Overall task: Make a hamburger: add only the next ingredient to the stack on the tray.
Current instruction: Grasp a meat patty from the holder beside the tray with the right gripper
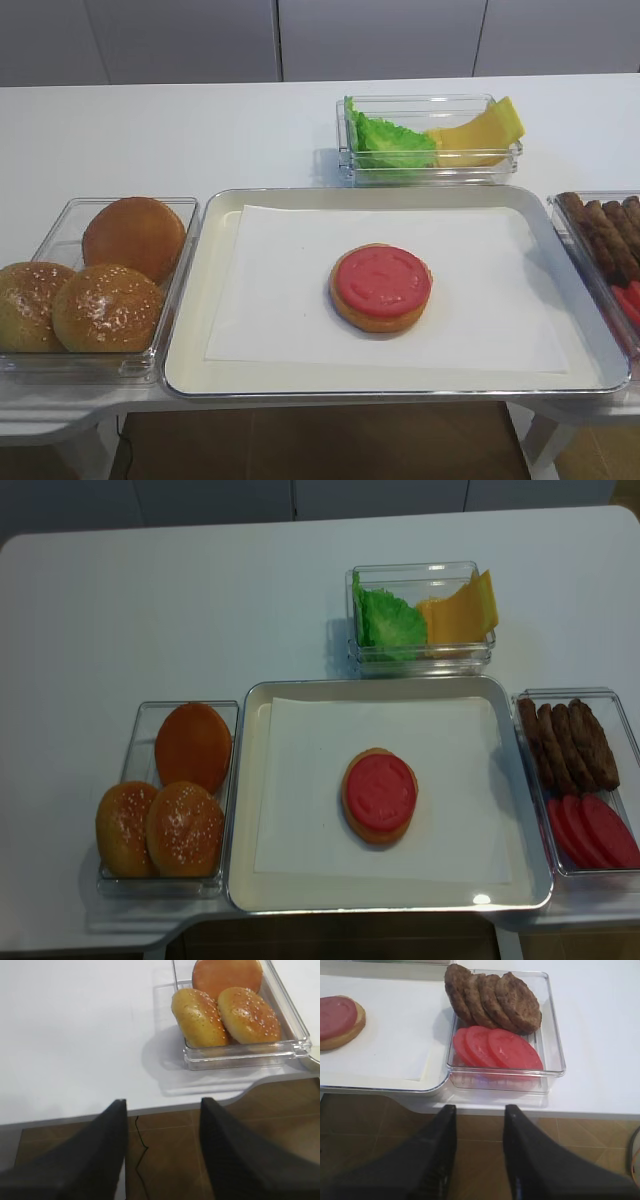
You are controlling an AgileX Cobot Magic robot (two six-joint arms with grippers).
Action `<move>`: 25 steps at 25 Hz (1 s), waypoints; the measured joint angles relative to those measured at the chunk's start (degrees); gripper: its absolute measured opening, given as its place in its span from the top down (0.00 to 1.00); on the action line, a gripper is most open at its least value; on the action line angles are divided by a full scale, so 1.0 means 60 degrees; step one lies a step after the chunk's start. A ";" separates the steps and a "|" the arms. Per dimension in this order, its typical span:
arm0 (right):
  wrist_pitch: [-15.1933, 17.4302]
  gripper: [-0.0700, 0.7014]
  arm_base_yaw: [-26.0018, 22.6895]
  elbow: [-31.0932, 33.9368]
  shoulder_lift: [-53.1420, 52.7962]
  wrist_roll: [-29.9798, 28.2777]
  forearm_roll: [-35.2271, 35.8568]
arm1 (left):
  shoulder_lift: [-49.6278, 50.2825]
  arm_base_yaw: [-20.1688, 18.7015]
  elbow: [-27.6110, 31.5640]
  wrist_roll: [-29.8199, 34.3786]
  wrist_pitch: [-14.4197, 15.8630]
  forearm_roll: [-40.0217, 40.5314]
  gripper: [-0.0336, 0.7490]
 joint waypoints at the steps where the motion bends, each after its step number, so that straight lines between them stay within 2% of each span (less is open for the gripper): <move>1: 0.0000 0.60 0.0000 0.0000 0.0000 0.0000 0.0000 | 0.0000 0.0000 0.0000 0.0000 0.0000 0.0000 0.51; 25: 0.0000 0.61 0.0000 0.0000 0.0000 0.0000 0.0000 | 0.0000 0.0000 0.0000 0.0000 0.0000 0.0000 0.51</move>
